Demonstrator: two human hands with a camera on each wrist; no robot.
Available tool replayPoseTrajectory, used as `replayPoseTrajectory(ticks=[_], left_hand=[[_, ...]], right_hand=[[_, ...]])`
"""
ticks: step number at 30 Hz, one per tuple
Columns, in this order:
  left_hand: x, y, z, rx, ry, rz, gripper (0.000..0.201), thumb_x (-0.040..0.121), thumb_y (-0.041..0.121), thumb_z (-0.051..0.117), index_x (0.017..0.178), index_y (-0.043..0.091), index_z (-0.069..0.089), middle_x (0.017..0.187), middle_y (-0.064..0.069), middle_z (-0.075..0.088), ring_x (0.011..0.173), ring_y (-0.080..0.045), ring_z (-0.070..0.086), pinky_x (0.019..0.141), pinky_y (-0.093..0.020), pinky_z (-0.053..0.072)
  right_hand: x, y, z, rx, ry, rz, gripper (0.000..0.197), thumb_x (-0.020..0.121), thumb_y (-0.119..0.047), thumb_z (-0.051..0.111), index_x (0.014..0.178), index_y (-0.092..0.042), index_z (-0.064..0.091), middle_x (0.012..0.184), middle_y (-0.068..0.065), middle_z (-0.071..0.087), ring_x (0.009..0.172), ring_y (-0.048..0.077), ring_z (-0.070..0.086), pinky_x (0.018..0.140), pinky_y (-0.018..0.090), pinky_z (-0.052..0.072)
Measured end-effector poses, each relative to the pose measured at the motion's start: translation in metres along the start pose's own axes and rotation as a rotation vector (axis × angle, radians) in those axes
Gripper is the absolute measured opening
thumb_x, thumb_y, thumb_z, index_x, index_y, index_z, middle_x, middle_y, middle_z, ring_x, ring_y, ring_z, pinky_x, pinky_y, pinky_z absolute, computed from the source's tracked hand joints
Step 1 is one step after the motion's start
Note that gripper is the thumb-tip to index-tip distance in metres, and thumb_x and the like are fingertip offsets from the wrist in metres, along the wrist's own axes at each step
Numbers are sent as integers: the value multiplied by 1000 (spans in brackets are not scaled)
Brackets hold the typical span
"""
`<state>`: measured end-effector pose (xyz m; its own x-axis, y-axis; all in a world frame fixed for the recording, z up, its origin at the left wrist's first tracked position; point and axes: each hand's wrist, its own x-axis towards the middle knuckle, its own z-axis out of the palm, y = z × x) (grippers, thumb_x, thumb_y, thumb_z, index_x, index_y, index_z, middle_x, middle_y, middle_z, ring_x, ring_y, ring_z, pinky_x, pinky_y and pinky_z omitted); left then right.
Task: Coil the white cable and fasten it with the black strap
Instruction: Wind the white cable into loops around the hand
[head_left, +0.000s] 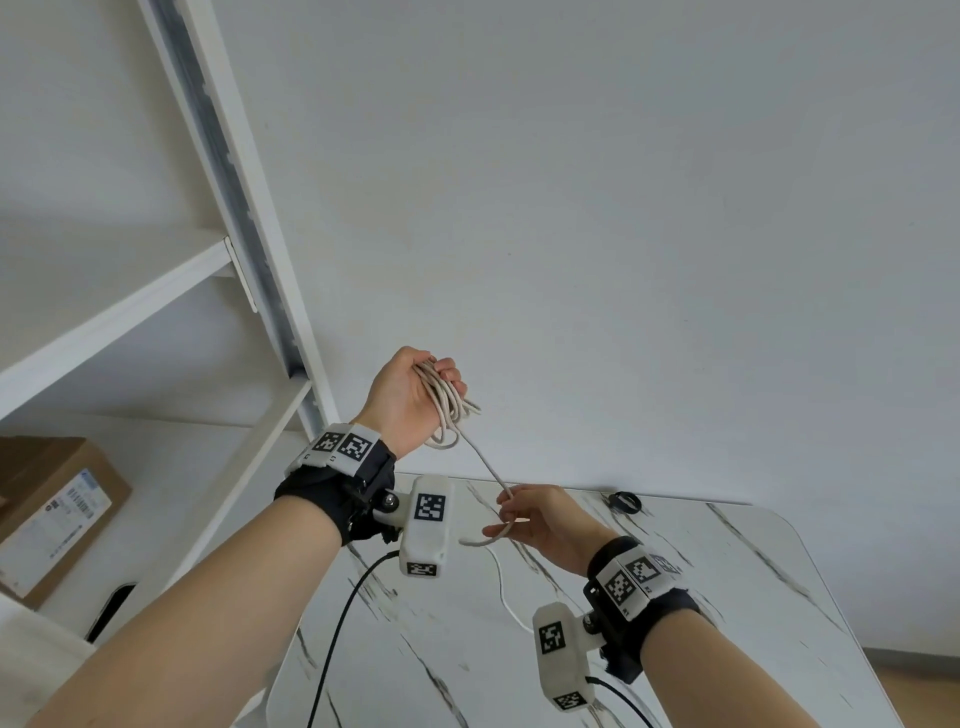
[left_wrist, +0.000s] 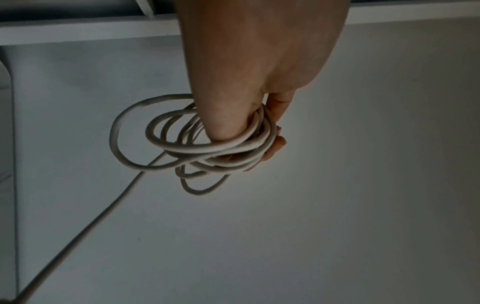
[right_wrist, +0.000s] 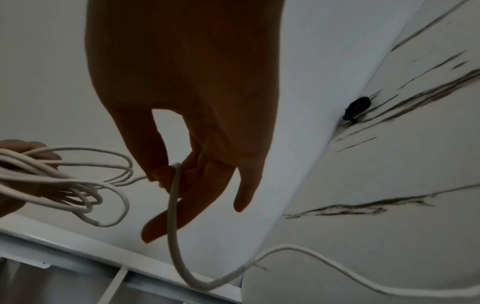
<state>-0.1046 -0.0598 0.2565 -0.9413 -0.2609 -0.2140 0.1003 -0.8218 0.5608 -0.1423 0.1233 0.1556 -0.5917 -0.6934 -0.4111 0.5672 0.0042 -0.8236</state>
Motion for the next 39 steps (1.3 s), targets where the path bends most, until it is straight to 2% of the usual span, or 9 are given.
replayPoseTrajectory(ticks=[8, 13, 19, 24, 28, 31, 33, 35, 39], left_hand=[[5, 18, -2, 56, 59, 44, 24, 89, 9, 37, 66, 16, 33, 58, -2, 43, 50, -15, 45, 64, -24, 37], [6, 15, -4, 196, 160, 60, 20, 93, 9, 38, 74, 13, 33, 65, -4, 44, 56, -18, 47, 63, -27, 41], [-1, 0, -6, 356, 199, 65, 25, 100, 11, 39, 75, 11, 37, 70, -8, 46, 67, -22, 52, 69, -31, 46], [0, -16, -13, 720, 197, 100, 31, 102, 17, 36, 73, 8, 44, 70, -7, 50, 56, -15, 62, 62, -27, 50], [-7, -24, -19, 919, 118, -62, 33, 102, 19, 36, 75, 3, 49, 67, -13, 58, 55, -21, 59, 64, -32, 51], [-12, -27, -20, 930, 44, -208, 27, 102, 24, 37, 82, 8, 45, 64, -9, 54, 45, -18, 55, 46, -25, 44], [-13, -26, -20, 912, 35, -304, 34, 101, 36, 34, 81, 10, 43, 63, -9, 50, 42, -18, 49, 39, -20, 39], [-13, -24, -21, 918, 13, -398, 47, 98, 51, 30, 77, 11, 42, 58, -6, 47, 41, -18, 44, 39, -20, 38], [-15, -20, -25, 946, -107, -566, 52, 93, 57, 36, 73, 11, 48, 46, 1, 39, 34, -11, 34, 39, -19, 32]], right_hand=[[3, 13, -6, -213, 290, -172, 6, 88, -9, 62, 89, -5, 59, 61, 6, 51, 52, 16, 49, 60, 31, 54], [5, 3, 6, -705, 318, -372, 11, 87, -22, 63, 87, -12, 68, 57, -4, 51, 43, 3, 40, 46, 13, 32], [-2, -18, 30, -1186, 323, -562, 20, 91, -39, 53, 99, -29, 69, 87, -5, 65, 79, 14, 54, 69, 31, 43], [-8, -36, 45, -1283, 306, -714, 20, 92, -37, 52, 101, -31, 69, 80, -8, 55, 72, 9, 46, 60, 28, 35], [-9, -46, 46, -1323, 297, -760, 17, 89, -36, 58, 99, -32, 71, 78, -12, 49, 64, 7, 43, 53, 18, 31], [-7, -52, 43, -1202, 255, -726, 13, 86, -24, 63, 97, -25, 70, 86, -10, 60, 75, 8, 54, 66, 23, 44], [-9, -56, 41, -1085, 199, -715, 15, 87, -15, 61, 101, -16, 67, 93, -4, 64, 80, 4, 57, 74, 16, 46], [-11, -59, 39, -1044, 167, -692, 18, 87, -13, 61, 105, -12, 65, 89, -6, 60, 68, -6, 54, 67, 5, 41], [-11, -62, 29, -1041, 187, -643, 22, 84, -25, 67, 103, -13, 68, 80, -6, 61, 52, -6, 50, 55, 7, 38]])
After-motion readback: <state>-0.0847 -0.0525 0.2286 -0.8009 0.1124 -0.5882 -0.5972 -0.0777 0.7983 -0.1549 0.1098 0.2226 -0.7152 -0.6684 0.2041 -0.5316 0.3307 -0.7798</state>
